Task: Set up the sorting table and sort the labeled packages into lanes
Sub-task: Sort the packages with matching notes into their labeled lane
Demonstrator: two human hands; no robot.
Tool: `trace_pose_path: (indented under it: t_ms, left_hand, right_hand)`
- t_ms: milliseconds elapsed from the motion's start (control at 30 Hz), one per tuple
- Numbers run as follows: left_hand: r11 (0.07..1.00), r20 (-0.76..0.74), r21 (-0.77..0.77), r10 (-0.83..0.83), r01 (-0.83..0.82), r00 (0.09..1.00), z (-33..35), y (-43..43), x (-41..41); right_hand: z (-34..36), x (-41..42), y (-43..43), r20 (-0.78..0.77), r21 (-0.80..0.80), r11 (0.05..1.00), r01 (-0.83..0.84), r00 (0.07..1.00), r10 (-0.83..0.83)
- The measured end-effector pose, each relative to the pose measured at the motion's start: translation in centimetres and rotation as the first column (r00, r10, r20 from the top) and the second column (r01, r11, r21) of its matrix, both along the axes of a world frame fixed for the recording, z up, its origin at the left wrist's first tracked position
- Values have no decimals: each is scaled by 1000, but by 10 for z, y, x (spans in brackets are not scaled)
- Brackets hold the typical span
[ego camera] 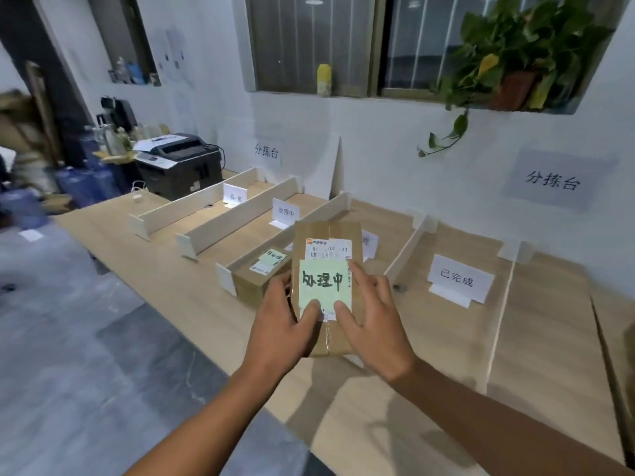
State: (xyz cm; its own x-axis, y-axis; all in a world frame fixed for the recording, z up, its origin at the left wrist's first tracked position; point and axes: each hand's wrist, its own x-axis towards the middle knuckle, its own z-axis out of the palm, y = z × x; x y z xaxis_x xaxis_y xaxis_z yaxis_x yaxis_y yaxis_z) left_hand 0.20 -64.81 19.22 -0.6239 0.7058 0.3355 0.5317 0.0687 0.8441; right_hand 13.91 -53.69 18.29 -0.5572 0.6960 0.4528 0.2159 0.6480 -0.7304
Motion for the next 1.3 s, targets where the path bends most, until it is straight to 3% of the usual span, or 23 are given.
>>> trace_pose_path:
  t_ms: [433, 633, 733, 933, 1100, 1300]
  left_hand:
    - [915, 19, -37, 402, -401, 915, 11, -5, -279]
    - [884, 3, -33, 467, -467, 884, -9, -17, -423]
    - [900, 15, -37, 435, -434, 900, -32, -13, -499]
    - [958, 1, -115, 266, -264, 964, -46, 26, -632]
    - [979, 39, -200, 47, -39, 998, -60, 123, -698]
    - [941, 111, -256, -197, 220, 974, -103, 267, -747]
  right_hand:
    - [-4, -342, 40, -36, -56, 916, -398, 917, 396]
    - [-23, -496, 33, -37, -66, 886, -459, 888, 458]
    - [-44, -566, 35, -76, -92, 873, -478, 878, 473]
    - [-58, -666, 64, 28, -143, 940, -309, 948, 316]
    - [-66, -694, 128, 49, -239, 968, -79, 994, 93]
    - [-112, -720, 238, 115, -279, 946, 167, 984, -140]
